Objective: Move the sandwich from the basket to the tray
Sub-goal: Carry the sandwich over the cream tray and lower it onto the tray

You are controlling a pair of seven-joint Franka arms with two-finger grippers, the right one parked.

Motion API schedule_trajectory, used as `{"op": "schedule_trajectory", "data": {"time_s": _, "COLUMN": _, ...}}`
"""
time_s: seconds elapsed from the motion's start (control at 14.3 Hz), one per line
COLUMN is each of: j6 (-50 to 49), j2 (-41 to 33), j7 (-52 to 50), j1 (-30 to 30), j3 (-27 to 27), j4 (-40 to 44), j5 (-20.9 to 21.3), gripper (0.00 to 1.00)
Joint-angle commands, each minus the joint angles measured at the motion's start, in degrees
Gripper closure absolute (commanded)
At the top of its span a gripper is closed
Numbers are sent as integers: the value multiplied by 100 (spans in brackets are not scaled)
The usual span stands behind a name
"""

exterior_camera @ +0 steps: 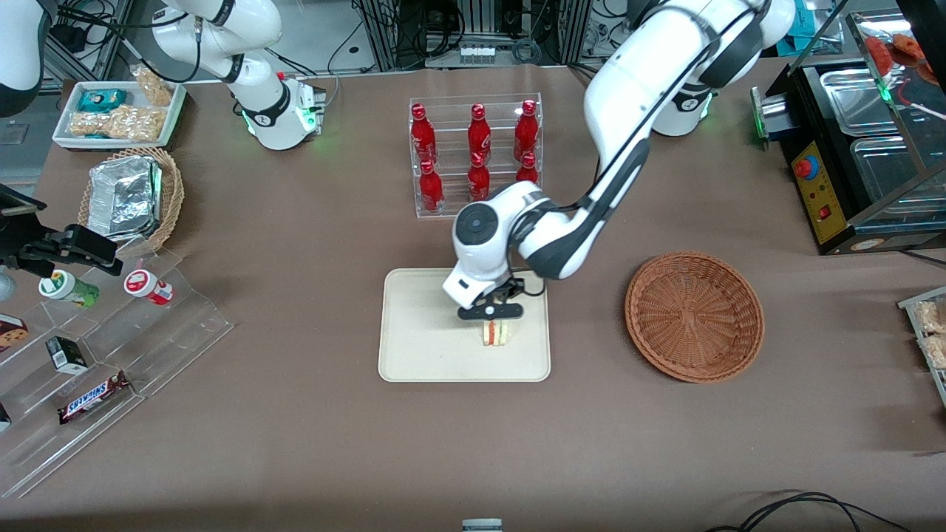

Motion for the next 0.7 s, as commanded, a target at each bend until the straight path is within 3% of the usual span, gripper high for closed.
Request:
{"op": "schedule_trajectory", "data": {"time_s": 0.0, "j6": -429, "j2": 530, "j7": -183, "j1": -180, "j3": 142, "j4": 1134, "j5": 107, "gripper": 90}}
{"op": "schedule_trajectory", "data": {"time_s": 0.42, "j6": -394, "j2": 530, "j7": -315, "j1": -233, "j3": 133, "j4": 1161, "j5": 115, "gripper": 81}}
{"op": "schedule_trajectory", "data": {"time_s": 0.49, "j6": -394, "j2": 530, "j7": -324, "j1": -233, "j3": 133, "j4": 1161, "j5": 115, "gripper": 78}}
{"op": "schedule_trajectory", "data": {"time_s": 0.63, "j6": -281, "j2": 522, "j7": -516, "j1": -224, "j3": 133, "j4": 1188, "j5": 115, "gripper": 59}}
